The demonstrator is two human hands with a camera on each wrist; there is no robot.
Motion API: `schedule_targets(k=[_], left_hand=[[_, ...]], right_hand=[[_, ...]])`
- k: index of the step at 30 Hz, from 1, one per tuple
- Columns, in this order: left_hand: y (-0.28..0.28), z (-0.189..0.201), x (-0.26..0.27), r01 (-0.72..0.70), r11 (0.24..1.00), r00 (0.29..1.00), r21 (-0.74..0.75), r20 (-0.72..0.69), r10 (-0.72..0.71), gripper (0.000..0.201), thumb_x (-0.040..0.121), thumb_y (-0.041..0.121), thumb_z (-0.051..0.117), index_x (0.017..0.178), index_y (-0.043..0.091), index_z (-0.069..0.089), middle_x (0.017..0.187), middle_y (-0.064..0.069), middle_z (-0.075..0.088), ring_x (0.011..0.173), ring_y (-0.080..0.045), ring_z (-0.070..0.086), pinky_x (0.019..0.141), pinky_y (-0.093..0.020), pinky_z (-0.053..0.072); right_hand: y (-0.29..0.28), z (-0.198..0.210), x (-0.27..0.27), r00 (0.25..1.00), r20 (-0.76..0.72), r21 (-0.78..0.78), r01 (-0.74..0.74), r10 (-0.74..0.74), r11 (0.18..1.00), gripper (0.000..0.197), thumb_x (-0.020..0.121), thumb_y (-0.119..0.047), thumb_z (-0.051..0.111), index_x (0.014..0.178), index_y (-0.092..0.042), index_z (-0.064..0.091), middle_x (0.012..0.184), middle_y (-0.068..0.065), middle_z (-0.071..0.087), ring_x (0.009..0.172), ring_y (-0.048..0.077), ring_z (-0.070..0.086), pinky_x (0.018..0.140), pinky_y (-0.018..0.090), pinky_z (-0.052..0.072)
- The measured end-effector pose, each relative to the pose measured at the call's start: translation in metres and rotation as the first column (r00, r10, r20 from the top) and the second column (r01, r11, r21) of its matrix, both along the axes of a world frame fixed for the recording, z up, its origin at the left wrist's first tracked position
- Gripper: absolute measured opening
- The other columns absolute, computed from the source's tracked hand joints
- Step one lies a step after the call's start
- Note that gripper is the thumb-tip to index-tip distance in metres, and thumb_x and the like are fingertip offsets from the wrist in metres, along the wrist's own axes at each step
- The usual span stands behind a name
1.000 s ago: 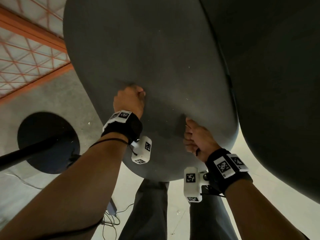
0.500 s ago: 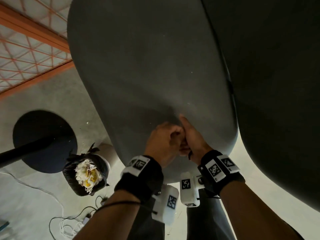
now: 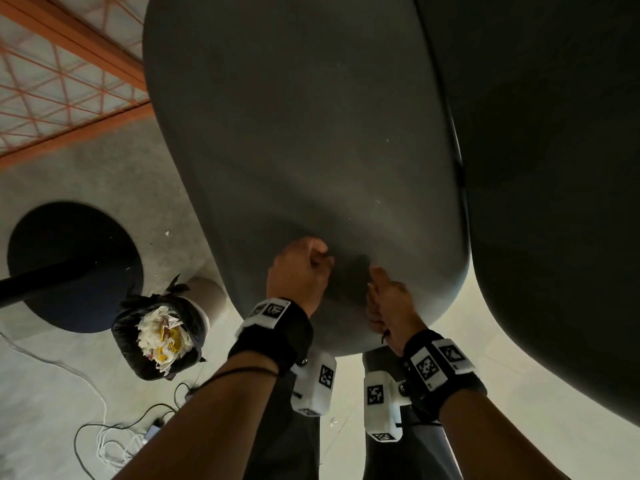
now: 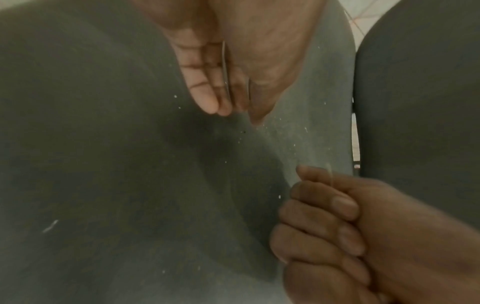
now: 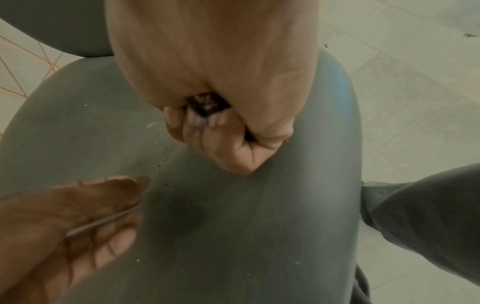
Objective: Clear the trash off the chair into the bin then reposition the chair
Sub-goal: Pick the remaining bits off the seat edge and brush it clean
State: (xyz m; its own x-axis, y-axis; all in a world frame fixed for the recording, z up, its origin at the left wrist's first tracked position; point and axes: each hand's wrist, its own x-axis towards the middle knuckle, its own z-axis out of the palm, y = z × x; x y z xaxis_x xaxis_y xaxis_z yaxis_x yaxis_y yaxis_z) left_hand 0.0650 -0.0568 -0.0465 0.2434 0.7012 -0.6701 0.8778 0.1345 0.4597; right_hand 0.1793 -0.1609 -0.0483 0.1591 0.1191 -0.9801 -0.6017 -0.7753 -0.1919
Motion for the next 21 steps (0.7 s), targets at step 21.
schedule_targets(k=[21], left_hand=[[0.009, 0.003, 0.056, 0.330, 0.939, 0.904, -0.100, -0.252, -0.345, 0.029, 0.087, 0.025, 0.058, 0.112, 0.011, 0.060, 0.119, -0.014, 0.061, 0.110, -0.039, 0.059, 0.091, -0.041, 0.047]], right_hand=[[-0.033, 0.002, 0.012, 0.997, -0.070, 0.019, 0.019, -0.017, 1.000, 0.055, 0.094, -0.049, 0.045, 0.047, -0.025, 0.033, 0.039, -0.008, 0.028, 0.031, 0.008, 0.020, 0.034, 0.016, 0.016]])
